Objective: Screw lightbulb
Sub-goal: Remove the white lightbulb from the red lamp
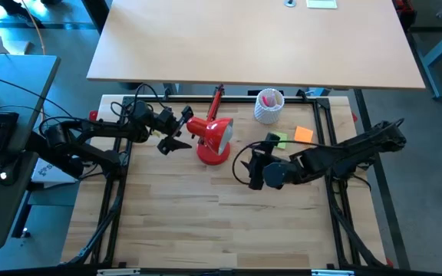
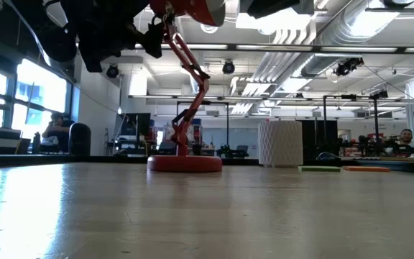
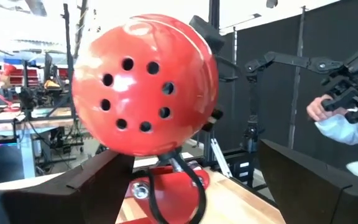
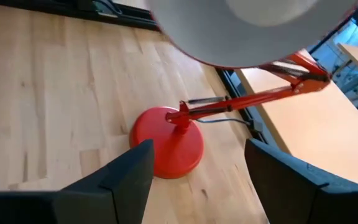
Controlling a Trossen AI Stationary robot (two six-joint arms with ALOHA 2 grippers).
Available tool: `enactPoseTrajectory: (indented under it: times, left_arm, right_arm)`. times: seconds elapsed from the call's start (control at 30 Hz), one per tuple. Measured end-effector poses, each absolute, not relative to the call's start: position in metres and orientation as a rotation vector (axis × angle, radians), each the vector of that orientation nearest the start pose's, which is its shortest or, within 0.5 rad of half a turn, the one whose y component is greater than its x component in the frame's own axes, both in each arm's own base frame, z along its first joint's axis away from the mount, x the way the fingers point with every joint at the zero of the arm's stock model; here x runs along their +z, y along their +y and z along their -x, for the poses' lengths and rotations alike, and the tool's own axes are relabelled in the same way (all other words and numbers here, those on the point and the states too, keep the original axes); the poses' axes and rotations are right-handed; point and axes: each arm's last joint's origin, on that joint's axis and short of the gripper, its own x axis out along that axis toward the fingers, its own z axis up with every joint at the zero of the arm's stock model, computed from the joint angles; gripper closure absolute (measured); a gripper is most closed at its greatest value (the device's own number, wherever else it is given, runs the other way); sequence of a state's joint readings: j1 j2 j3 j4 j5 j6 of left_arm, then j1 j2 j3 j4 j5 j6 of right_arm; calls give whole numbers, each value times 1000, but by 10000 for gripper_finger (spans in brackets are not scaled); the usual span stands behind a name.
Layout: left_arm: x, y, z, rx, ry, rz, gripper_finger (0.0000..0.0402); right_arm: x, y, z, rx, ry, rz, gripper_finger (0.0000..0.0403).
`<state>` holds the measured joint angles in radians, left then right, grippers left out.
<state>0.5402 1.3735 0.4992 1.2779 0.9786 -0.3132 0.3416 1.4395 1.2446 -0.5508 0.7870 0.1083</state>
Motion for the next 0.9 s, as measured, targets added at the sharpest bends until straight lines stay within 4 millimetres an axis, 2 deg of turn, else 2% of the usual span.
enactPoseTrajectory:
  times: [0.33, 0.57, 0.9]
  left_arm:
    - [266, 120, -242, -442, -167, 57, 71]
    - [286, 122, -248, -541, -156, 48, 71]
    - [307, 124, -251, -575, -182, 42, 71]
  right_arm:
    - [317, 97, -287, -443, 579, 239, 155]
    - [316, 110, -278, -474, 567, 302, 155]
    - [311, 105, -274, -513, 619, 340, 155]
